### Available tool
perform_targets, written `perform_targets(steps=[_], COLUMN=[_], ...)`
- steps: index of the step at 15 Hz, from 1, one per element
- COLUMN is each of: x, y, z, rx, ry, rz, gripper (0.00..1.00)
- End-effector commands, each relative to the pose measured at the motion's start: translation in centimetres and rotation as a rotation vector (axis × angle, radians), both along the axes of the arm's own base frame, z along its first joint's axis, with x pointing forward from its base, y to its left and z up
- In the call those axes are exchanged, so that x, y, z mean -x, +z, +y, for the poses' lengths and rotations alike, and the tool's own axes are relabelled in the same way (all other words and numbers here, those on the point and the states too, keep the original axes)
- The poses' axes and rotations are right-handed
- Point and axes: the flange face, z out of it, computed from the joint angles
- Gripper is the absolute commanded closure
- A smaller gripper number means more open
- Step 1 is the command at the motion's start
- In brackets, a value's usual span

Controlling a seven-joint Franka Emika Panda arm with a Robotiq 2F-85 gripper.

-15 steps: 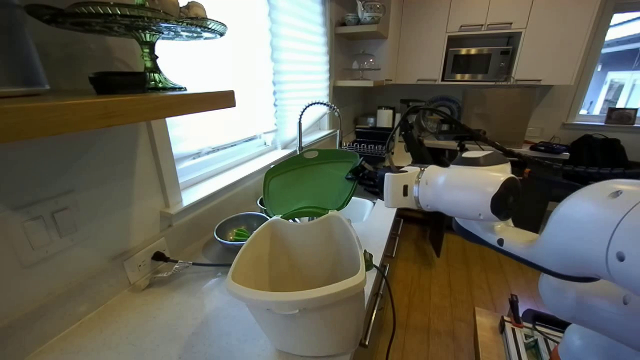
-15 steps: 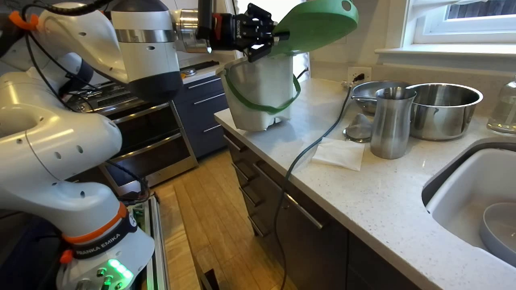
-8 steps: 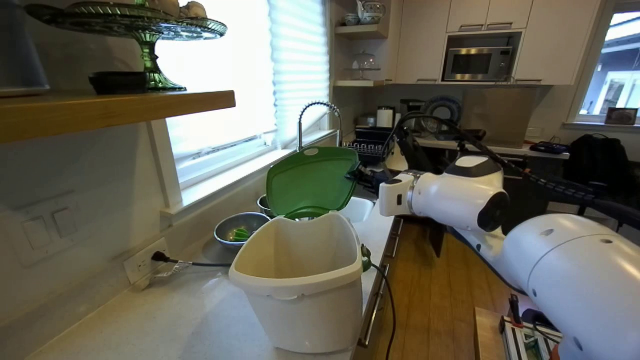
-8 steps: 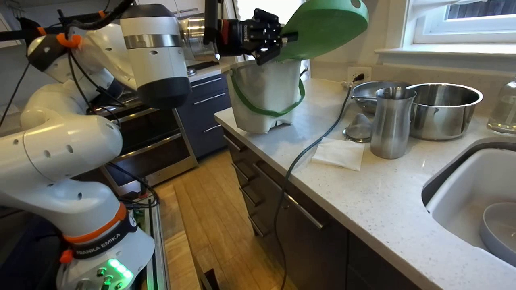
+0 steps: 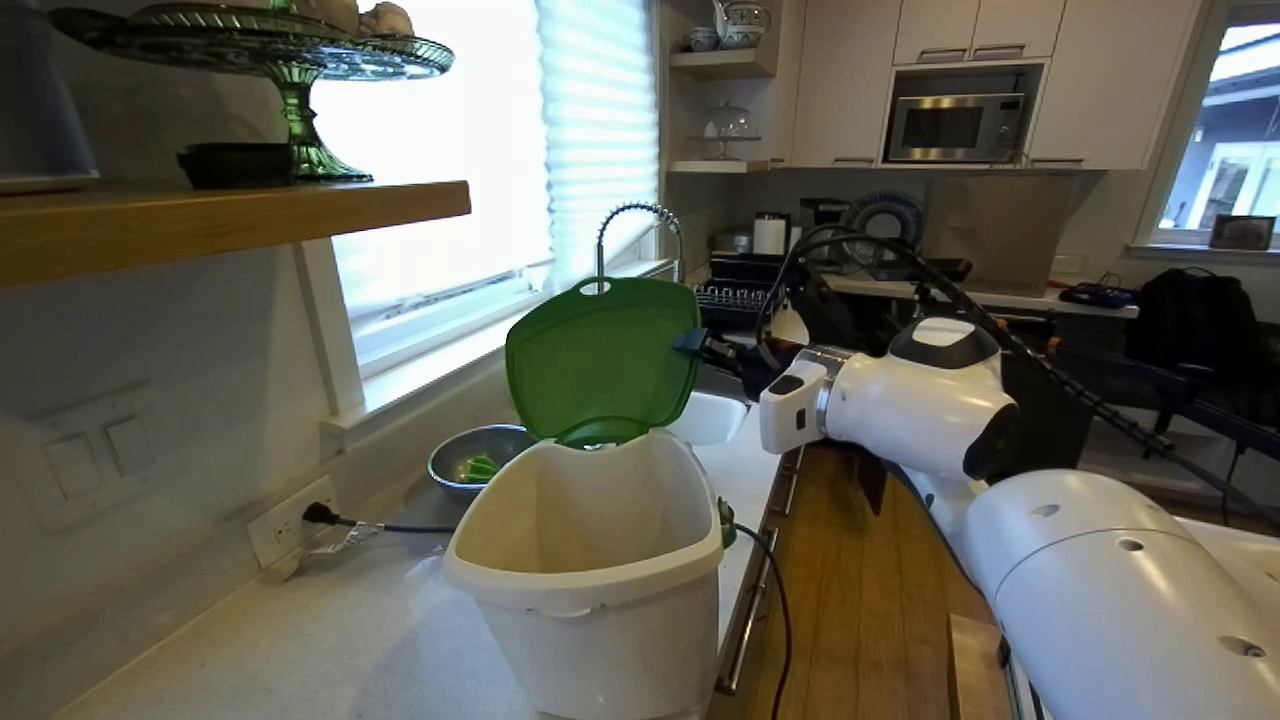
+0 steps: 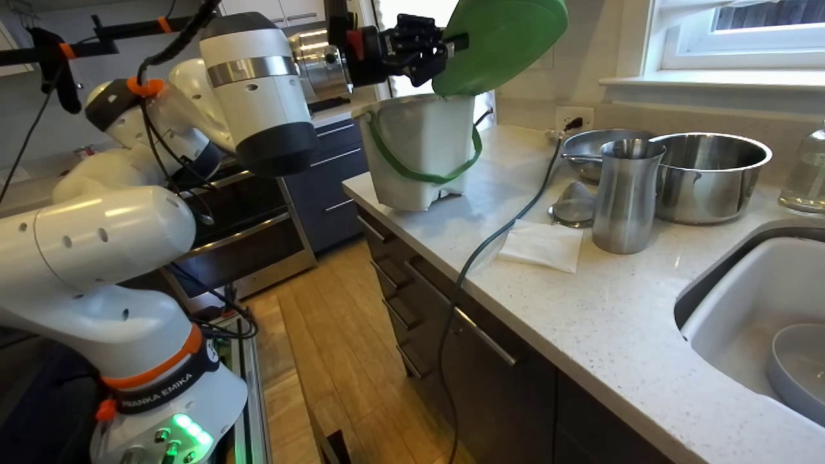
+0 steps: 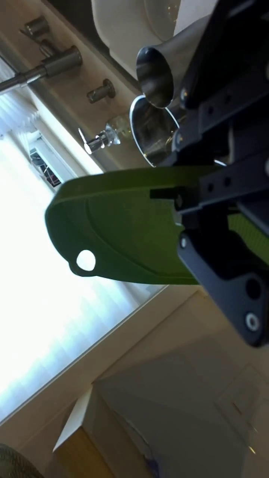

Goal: Close the bin

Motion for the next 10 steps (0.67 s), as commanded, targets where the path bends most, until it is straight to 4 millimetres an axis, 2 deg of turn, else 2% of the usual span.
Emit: perform_targets(steps=[1,5,6,7,10], x=[-0.23,-0.35,-0.26,-0.26,-0.25], y=[0.67,0.1,0.48,0.48,0.49], z=[-0.15,-0.34,0.04,-0.02,-0.01], rx=[0.105,0.208,0.159,0.162,0.161], ry=[0.018,0.034,0.015,0.014,0.014], rz=[-0.023,0.017,0.004,0.005,0.004], gripper=[0.97,0.97,0.97,0.89,0.89])
